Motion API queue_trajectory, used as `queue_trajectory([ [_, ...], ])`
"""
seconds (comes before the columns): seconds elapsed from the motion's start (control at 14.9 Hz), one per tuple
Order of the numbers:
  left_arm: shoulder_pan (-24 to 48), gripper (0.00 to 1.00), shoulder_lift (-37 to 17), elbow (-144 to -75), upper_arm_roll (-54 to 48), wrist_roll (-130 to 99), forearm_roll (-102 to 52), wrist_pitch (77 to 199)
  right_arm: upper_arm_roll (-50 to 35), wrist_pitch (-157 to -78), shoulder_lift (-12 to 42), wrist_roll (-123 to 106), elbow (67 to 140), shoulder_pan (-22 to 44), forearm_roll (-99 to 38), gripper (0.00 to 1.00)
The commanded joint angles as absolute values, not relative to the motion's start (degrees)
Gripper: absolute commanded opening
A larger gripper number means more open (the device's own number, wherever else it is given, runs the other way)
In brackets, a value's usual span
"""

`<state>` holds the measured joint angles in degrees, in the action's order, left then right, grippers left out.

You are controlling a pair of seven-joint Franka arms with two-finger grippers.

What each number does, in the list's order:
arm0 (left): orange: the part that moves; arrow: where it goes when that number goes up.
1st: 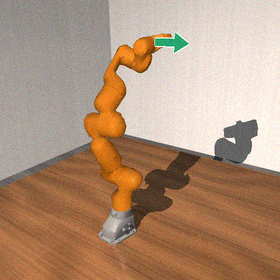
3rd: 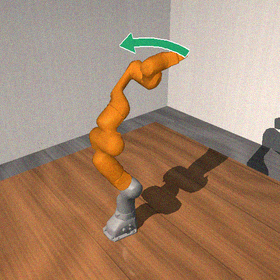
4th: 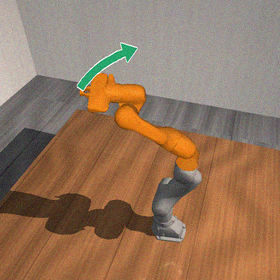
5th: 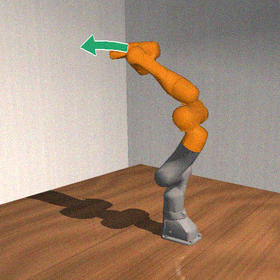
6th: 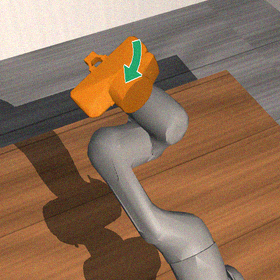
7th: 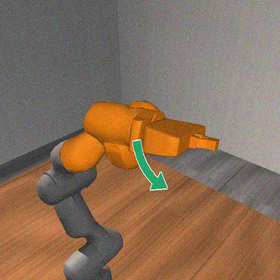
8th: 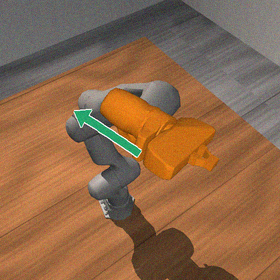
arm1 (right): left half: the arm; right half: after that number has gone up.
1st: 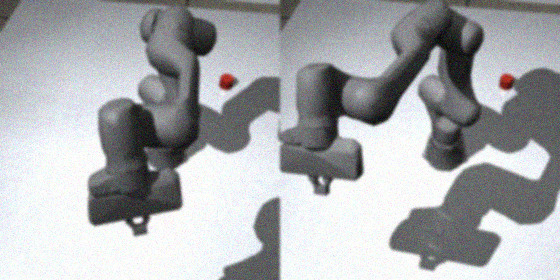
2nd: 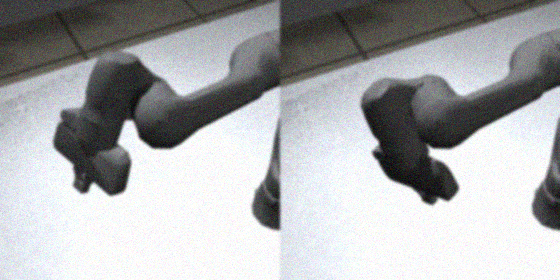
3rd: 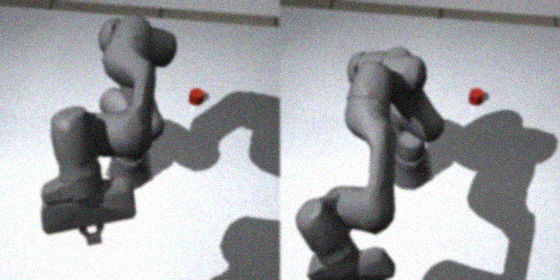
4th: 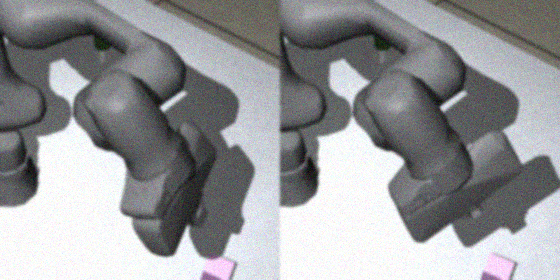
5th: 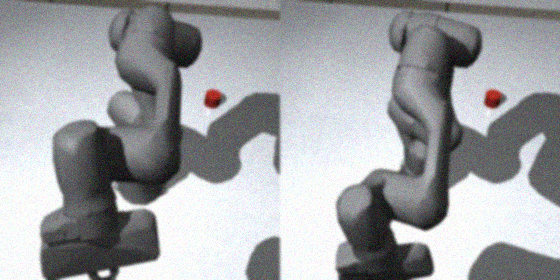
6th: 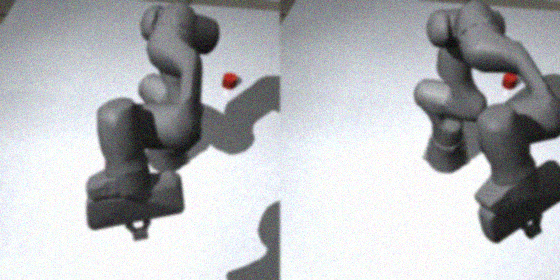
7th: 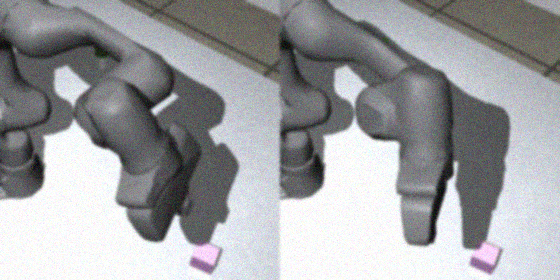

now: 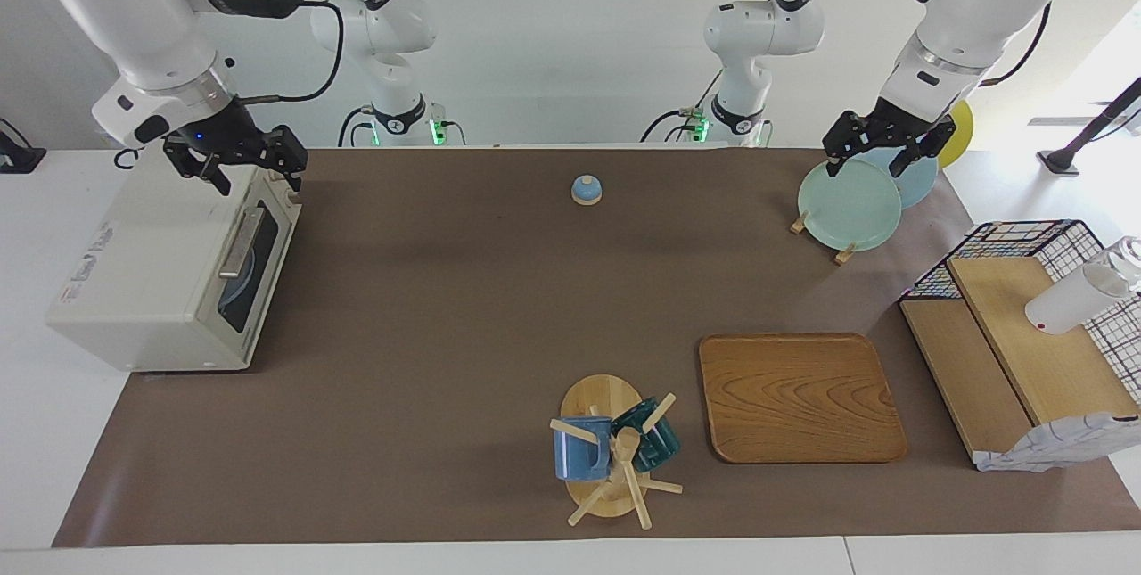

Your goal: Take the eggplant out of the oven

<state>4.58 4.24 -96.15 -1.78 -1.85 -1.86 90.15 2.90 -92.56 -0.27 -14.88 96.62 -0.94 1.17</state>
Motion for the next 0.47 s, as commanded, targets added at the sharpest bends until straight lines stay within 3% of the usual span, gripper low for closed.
queue_trajectory([
  [0.0,3.7,1.00,4.1,-95.7,-2.2,-1.3,-2.4,89.2,4.3,-97.1,-3.2,-19.5,103.1,-2.0,0.6,0.00],
  [0.2,3.7,1.00,4.1,-95.7,-2.2,-1.3,-2.4,89.2,5.0,-104.0,-6.8,-16.4,112.2,-2.1,1.1,0.00],
  [0.4,3.7,1.00,4.1,-95.7,-2.2,-1.3,-2.4,89.2,5.1,-107.1,-7.0,-10.9,115.7,-3.7,5.6,0.00],
])
